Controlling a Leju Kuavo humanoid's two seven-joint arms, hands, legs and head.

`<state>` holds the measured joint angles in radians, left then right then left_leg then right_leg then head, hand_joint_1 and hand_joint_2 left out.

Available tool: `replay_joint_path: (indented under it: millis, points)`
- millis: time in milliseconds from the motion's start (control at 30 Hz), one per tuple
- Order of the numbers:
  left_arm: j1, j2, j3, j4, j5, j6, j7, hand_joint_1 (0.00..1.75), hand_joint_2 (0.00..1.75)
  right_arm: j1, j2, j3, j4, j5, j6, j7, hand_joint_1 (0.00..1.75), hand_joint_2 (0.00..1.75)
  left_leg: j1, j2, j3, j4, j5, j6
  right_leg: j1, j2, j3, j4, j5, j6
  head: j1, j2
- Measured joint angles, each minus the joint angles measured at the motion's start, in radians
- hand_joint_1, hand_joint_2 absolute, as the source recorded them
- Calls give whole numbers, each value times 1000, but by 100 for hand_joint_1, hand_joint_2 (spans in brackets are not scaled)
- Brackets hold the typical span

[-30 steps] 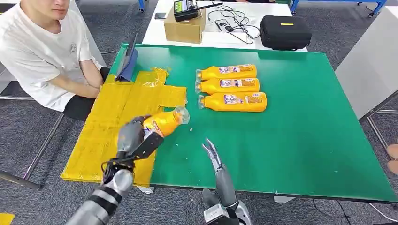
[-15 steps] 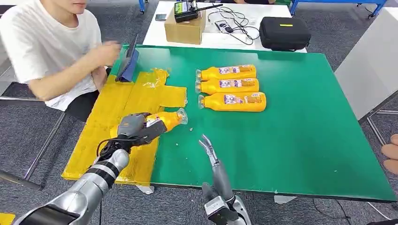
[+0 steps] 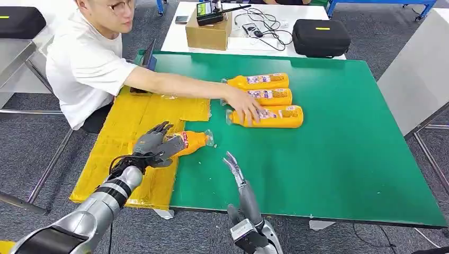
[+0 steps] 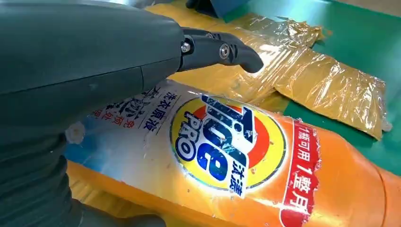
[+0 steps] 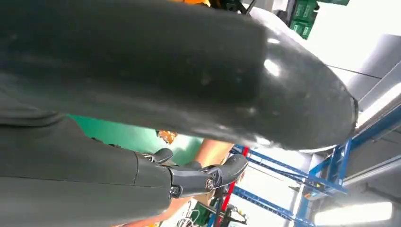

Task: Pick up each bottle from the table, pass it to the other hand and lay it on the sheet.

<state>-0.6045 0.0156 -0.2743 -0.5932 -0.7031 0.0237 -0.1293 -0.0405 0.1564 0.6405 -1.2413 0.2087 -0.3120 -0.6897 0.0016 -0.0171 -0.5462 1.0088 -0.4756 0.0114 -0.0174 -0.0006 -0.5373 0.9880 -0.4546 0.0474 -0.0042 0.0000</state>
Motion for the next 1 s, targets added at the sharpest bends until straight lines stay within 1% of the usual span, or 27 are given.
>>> replay_joint_path:
  millis: [133,267,367,467,600,667,800,1000]
  points:
    - [-13,4,3,5,32,-62,-5,0,175,-3,0,0,5,-12,20,0,0,0,0,-2,1,0,0,0,0,0,1,0,0,0,0,0]
    - [-19,8,-6,9,11,-59,-10,0,175,-8,6,0,13,-18,27,0,0,0,0,-1,2,0,0,0,0,0,2,0,0,0,0,0]
    - [-13,9,-19,3,41,-60,-74,0,175,-8,6,0,18,-25,38,0,0,0,0,-1,2,0,0,0,0,0,2,0,0,0,0,0]
    - [21,5,-27,-44,115,-34,-152,0,175,-9,6,2,20,-34,36,0,0,0,0,-1,1,0,0,0,0,0,1,0,0,0,0,0]
    - [128,-24,-9,-211,409,-59,-252,0,175,-11,5,8,23,-42,32,0,0,0,0,0,-3,0,0,0,-1,0,-3,0,0,0,0,0]
    - [176,-37,7,-305,500,-47,-279,0,175,-11,5,11,25,-45,31,0,0,0,-1,0,-5,0,0,0,-1,0,-5,0,0,0,0,0]
    - [244,-47,29,-478,599,-8,-317,0,175,-11,1,24,25,-40,17,0,0,0,0,0,-7,0,0,0,0,0,-7,0,0,0,0,0]
    - [291,-51,61,-659,689,-7,-346,0,175,-12,-5,42,25,-25,-8,0,0,0,0,0,-7,0,0,0,0,0,-8,0,0,0,0,0]
